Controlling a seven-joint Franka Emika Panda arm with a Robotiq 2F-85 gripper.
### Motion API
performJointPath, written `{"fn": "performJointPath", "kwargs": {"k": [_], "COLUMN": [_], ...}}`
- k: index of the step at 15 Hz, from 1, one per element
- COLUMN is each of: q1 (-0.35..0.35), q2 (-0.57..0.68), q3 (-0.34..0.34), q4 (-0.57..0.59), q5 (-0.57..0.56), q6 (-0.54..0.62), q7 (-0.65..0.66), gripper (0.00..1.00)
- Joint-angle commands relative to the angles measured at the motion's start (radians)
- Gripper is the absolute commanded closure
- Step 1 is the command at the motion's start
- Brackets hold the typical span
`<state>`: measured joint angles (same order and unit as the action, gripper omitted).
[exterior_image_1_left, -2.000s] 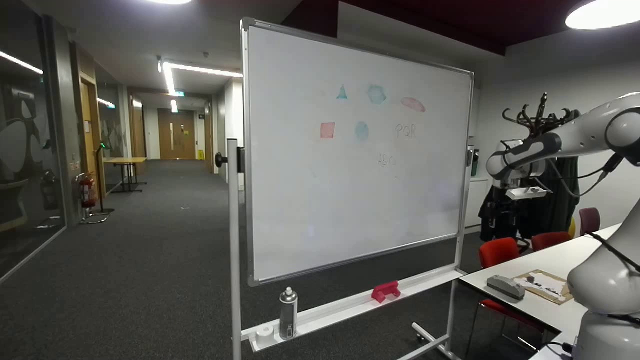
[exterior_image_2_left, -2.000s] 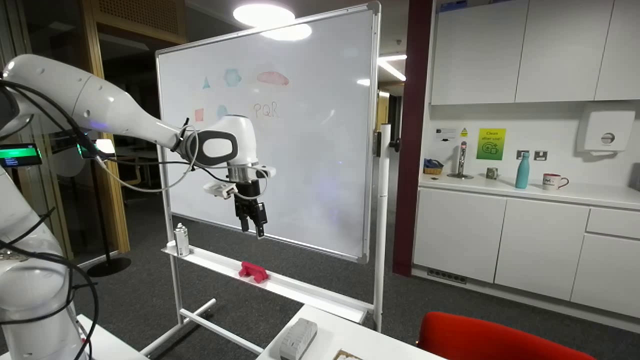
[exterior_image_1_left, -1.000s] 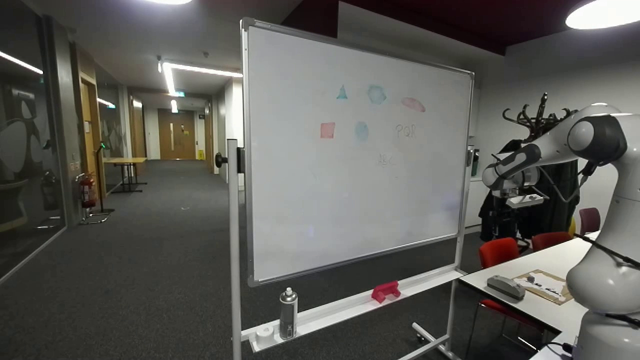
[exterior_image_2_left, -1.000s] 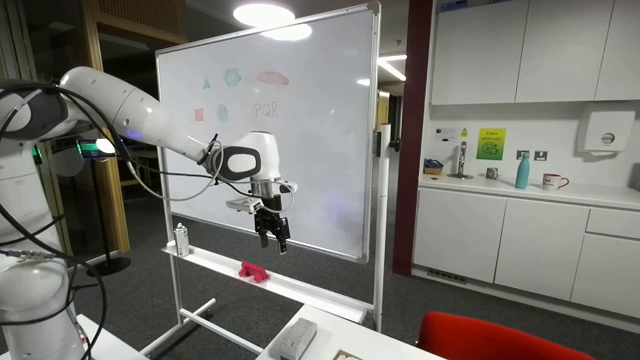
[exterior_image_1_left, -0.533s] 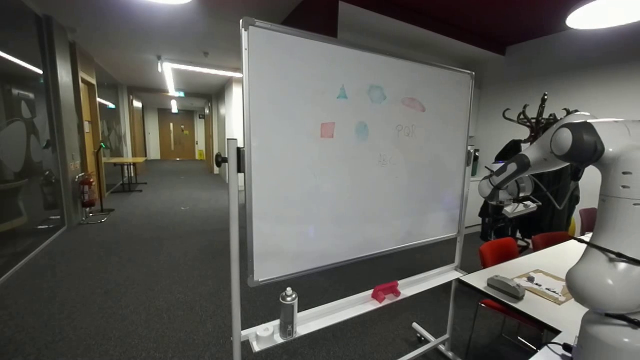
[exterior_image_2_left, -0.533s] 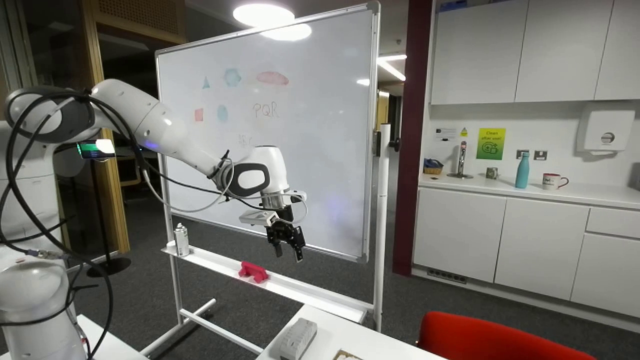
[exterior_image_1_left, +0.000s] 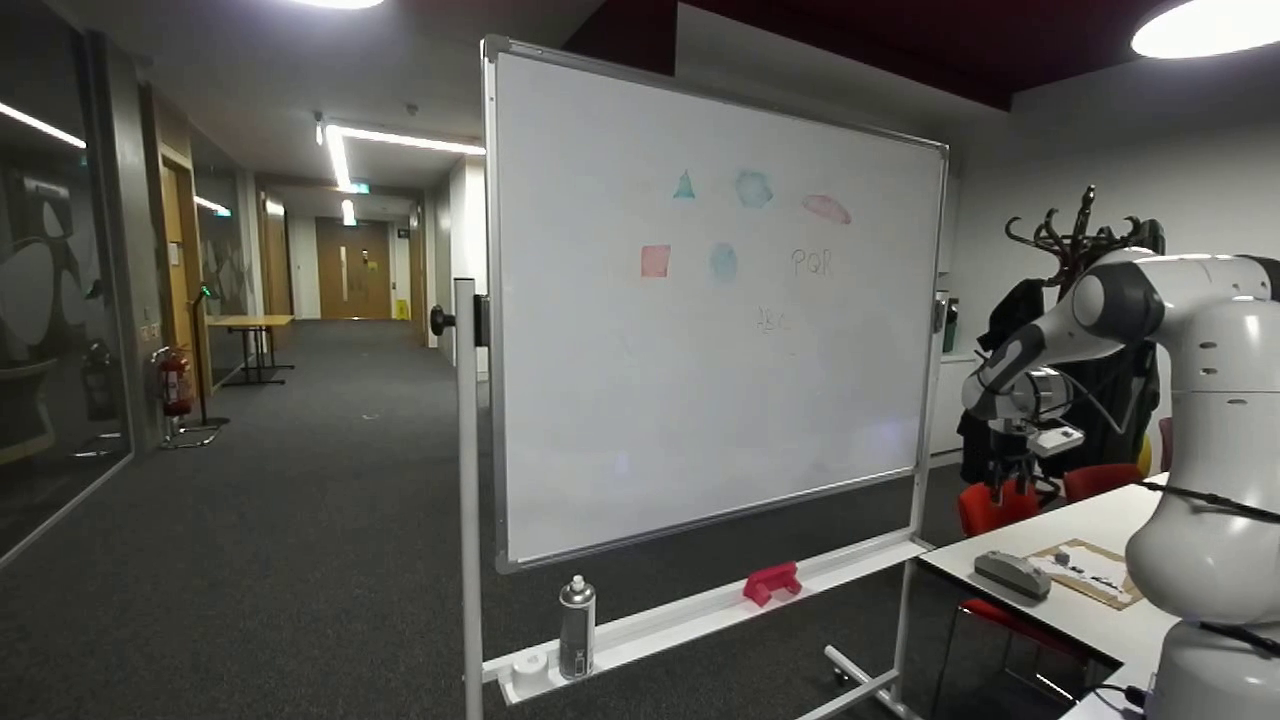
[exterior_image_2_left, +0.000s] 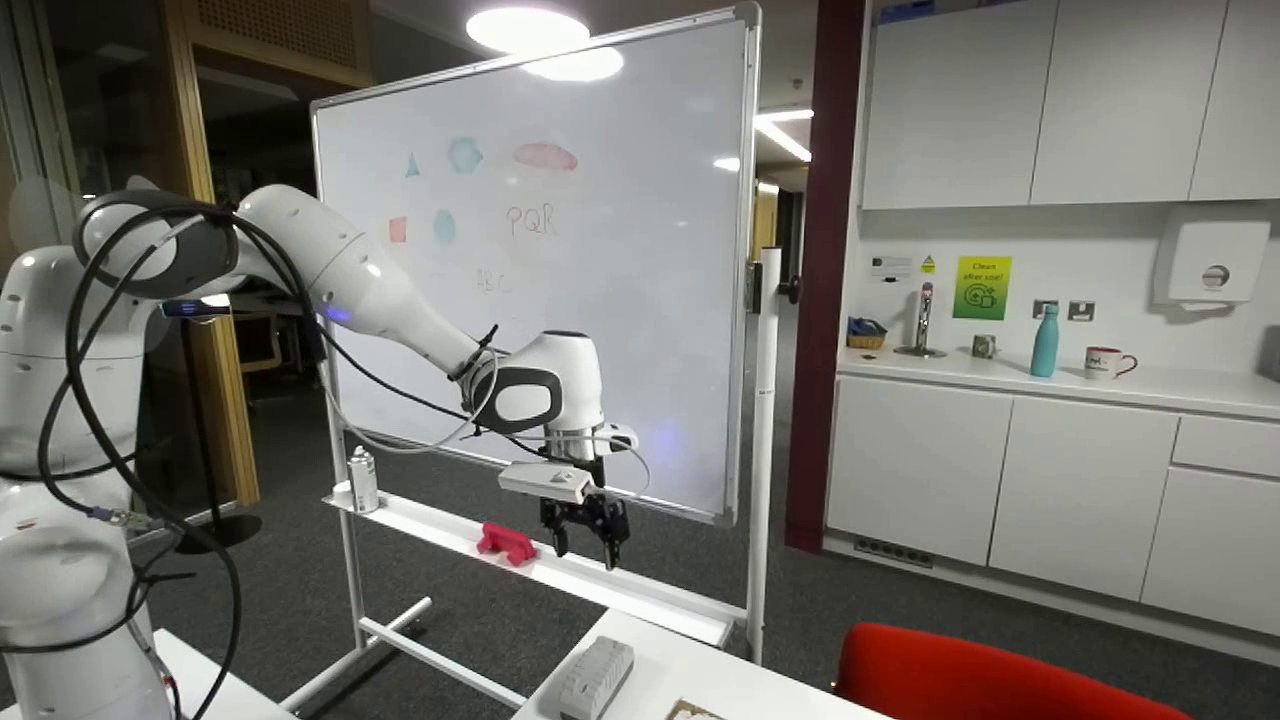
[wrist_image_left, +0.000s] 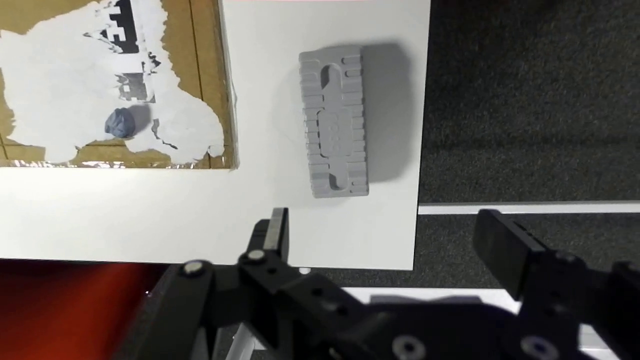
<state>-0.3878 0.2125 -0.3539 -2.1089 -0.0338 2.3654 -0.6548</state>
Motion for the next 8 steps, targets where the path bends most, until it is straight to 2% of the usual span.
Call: {"fn": "performJointPath", "kwargs": {"k": [1,8], "q1": [-0.073,-0.163], "q2": [0.075,0.209], "q3": [0.038,0.092], "q4": [0.061,0.106], "q5": [0.086,0.218], "q6": [-0.016,0.079], "q7": [-0.146,-0.24], "gripper": [0.0,0.0]}}
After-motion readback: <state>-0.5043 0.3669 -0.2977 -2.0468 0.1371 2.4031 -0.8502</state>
